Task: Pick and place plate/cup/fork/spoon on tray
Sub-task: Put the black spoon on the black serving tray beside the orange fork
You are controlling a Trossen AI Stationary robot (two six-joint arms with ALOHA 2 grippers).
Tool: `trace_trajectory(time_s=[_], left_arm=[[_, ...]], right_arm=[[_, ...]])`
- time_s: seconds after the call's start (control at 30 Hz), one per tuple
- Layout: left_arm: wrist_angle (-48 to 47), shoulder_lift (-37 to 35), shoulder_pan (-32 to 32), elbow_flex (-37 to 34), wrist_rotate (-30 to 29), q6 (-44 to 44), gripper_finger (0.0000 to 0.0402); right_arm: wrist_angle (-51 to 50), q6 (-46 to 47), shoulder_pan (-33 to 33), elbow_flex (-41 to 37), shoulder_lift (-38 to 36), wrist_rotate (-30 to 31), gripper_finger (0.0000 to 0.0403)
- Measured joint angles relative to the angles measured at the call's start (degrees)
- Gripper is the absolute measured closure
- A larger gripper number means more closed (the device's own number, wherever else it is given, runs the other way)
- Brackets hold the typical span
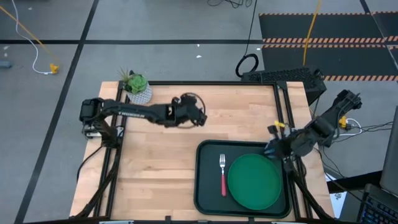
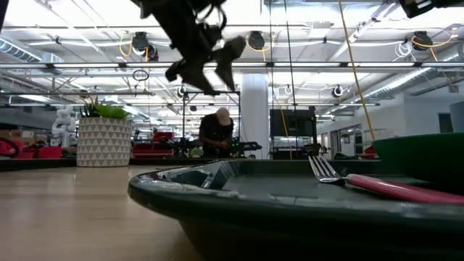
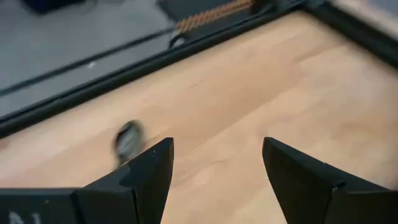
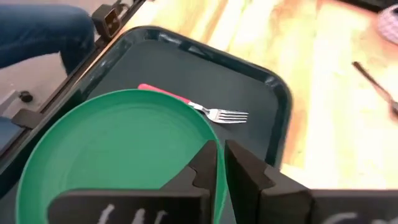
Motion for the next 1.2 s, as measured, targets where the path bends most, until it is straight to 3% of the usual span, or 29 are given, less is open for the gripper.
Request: trace_trajectory(time_s=[0.27,0.4,0.67,0.83,1.2], left_arm=[[-6.4,2.4,7.6,0.0,6.6,5.5,0.0156],[-9.2,4.0,11.5,0.0,13.9,7.9,0.0154],[-10.5,9.1,18.2,0.0,22.4,17.7,0.0116],[-12.4,11.8,20.7,0.0,22.4,21.1,0.0102],[-10.7,13.4,22.9,0.0,20.6,25.4,0.0116]], right_arm=[[-2.8,-0.7,0.0,0.0,-3.8,0.4,0.0381],[-2.7,-2.9,0.0,0.0,-3.8,0.3,0.0381],[-2.6,-6.9,0.0,0.0,-3.6,0.3,0.0381],[-2.9,-7.3,0.0,0.0,-3.6,0.3,0.0381],[-3.0,-6.7,0.0,0.0,-3.5,0.3,0.0381]])
